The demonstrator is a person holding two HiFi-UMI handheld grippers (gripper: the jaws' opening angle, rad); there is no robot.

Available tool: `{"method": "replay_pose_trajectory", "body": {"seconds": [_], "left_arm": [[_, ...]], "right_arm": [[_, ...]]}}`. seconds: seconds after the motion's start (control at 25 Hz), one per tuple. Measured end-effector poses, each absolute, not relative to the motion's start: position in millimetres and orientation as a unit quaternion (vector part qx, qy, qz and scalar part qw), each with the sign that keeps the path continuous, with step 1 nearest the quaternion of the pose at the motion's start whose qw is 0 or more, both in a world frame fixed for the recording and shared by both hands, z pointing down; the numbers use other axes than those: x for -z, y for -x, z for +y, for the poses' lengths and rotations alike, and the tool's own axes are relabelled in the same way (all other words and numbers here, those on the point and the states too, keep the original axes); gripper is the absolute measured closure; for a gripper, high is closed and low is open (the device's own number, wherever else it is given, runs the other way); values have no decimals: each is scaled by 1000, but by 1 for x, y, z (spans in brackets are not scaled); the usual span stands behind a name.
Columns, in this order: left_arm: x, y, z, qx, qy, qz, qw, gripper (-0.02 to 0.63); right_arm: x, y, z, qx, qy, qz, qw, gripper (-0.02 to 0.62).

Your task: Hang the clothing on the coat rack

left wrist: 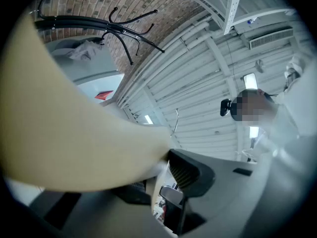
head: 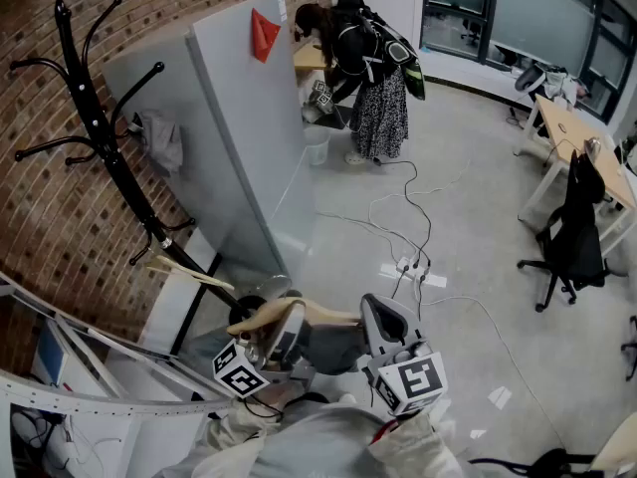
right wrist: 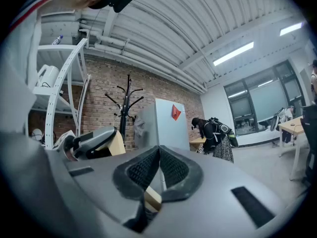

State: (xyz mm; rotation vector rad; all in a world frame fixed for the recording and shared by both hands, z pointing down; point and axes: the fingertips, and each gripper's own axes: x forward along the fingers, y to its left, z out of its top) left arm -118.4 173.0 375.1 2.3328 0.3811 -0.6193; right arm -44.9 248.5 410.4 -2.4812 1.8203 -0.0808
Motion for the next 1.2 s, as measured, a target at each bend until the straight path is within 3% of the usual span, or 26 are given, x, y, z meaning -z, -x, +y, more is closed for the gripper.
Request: {"method": "replay_pose_trajectory", "body": {"seconds": [0.52,1.2], "left_arm": [[-382,73,188,217,-904,158,334,494],[-389,-10,112,215,-899,163,345,494]], "right_arm": [[-423,3,269,34,820,570,38,571],[-429,-74,188,44,816,576,24,571]]}}
